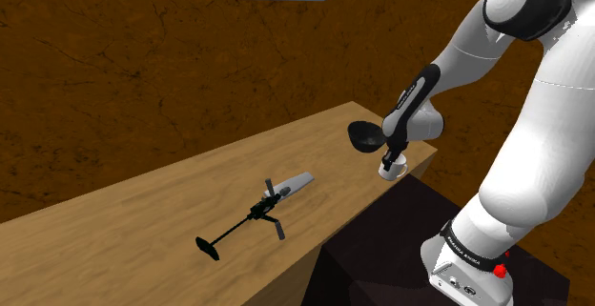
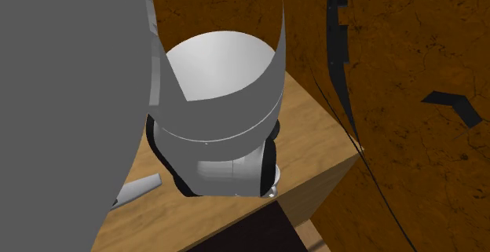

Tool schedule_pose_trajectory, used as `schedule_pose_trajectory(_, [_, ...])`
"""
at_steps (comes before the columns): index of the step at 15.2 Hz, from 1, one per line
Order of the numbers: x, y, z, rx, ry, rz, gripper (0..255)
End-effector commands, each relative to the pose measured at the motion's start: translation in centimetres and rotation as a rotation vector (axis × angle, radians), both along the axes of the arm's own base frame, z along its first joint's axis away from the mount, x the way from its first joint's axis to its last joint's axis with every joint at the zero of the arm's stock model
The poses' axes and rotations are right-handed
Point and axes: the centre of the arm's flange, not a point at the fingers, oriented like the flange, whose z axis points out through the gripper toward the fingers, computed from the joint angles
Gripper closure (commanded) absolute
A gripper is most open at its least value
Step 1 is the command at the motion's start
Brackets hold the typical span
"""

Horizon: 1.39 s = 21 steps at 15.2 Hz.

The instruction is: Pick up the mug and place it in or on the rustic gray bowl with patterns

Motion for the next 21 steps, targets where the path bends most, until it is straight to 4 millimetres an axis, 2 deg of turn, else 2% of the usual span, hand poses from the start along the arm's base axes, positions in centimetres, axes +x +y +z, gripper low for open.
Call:
schedule_pose_trajectory(1, [0.0,0.0,0.0,0.000,0.000,0.000,255])
schedule_pose_trajectory(21, [0.0,0.0,10.6,0.000,0.000,0.000,255])
